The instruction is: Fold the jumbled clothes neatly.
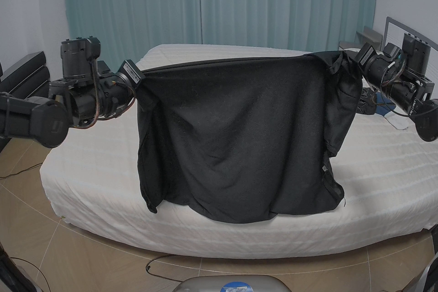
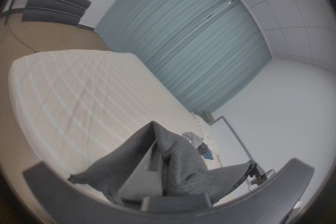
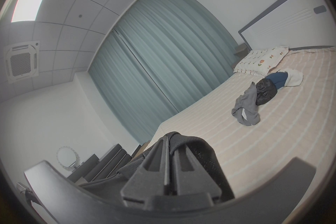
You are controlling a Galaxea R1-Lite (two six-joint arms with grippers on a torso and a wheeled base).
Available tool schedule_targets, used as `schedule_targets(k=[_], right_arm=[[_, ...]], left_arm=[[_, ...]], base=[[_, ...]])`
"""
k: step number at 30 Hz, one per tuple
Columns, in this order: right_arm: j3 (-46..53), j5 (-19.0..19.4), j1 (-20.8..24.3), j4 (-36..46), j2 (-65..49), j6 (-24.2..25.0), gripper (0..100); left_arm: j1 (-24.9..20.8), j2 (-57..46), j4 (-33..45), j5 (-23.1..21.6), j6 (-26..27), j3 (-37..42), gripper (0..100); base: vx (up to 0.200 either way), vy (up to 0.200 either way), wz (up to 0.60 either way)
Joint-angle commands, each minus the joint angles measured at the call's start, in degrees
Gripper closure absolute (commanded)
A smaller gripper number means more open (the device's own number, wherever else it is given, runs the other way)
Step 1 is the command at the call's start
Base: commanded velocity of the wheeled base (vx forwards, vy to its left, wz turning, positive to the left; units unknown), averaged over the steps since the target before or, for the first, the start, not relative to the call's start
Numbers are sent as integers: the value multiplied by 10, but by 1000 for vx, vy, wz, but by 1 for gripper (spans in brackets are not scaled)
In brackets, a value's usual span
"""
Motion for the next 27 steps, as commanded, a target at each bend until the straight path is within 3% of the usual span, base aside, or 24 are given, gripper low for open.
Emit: schedule_targets(k=[1,7,17,23,27], right_arm=[[-42,3,-8,-1,90,1,100],[-75,-4,-8,-14,148,1,100],[-82,-5,-3,-59,228,-2,100],[-101,-14,-2,-60,286,1,100],[-108,-25,0,-86,340,-1,100]], left_arm=[[14,99,-1,1,23,-42,100],[24,172,-1,4,78,-93,100],[17,262,-1,11,78,-139,100],[18,315,-1,17,78,-157,100],[18,355,-1,48,76,-186,100]], base=[[200,0,0],[200,0,0],[200,0,0],[0,0,0],[0,0,0]])
